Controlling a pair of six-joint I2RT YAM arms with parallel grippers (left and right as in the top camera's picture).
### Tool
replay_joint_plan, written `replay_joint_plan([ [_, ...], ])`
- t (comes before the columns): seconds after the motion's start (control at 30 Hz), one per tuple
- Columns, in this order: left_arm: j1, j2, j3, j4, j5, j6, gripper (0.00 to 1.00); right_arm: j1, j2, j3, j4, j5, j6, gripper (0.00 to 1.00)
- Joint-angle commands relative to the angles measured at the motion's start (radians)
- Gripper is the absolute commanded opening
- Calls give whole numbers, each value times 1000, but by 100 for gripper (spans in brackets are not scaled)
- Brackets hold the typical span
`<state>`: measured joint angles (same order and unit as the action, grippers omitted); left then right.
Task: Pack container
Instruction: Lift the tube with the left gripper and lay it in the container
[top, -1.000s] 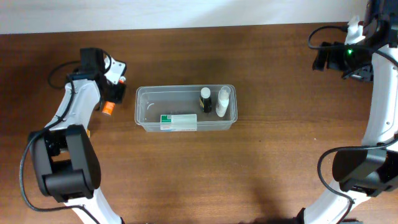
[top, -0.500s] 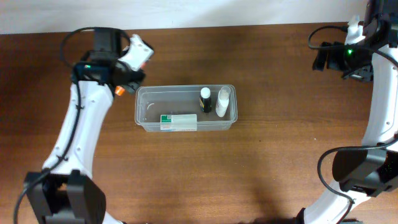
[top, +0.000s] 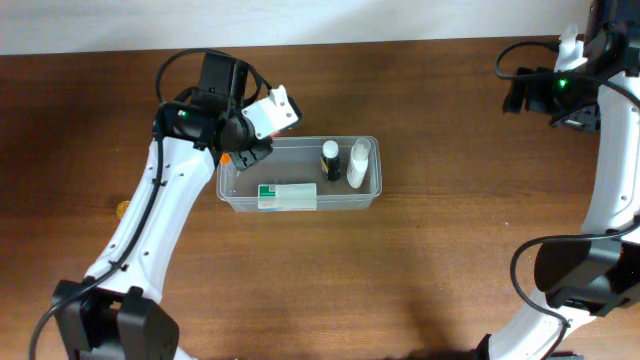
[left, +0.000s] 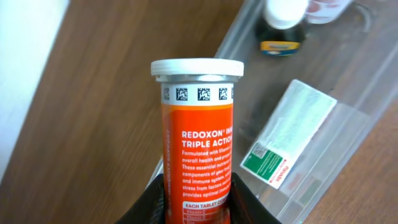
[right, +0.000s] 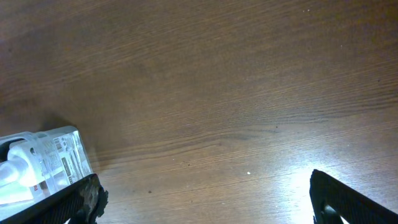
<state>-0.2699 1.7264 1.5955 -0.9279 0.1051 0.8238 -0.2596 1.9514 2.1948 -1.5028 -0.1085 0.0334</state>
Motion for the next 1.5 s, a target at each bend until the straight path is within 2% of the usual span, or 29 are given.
replay_joint_plan([
  [0.0,-3,74,10,-5,144,118,19,-3,-7,15,0,9,5,98],
  [0.33,-3,243,10,-5,154,252,15,-3,-7,15,0,9,5,98],
  [0.53,-3,307,10,0,155,343,18,-3,-7,15,0,9,5,98],
  [0.6,-3,323,10,31,163,353,22,-3,-7,15,0,9,5,98],
  [0.87,-5,325,10,102,166,352,23,-3,-7,15,0,9,5,98],
  [0.97,-10,325,10,101,166,352,39,-3,-7,15,0,9,5,98],
  [1.2,-35,325,10,108,165,352,55,-3,-7,15,0,9,5,98],
  [1.33,-45,325,10,127,164,352,59,-3,-7,15,0,9,5,98],
  [1.47,-44,322,19,132,154,327,59,-3,-7,15,0,9,5,98],
])
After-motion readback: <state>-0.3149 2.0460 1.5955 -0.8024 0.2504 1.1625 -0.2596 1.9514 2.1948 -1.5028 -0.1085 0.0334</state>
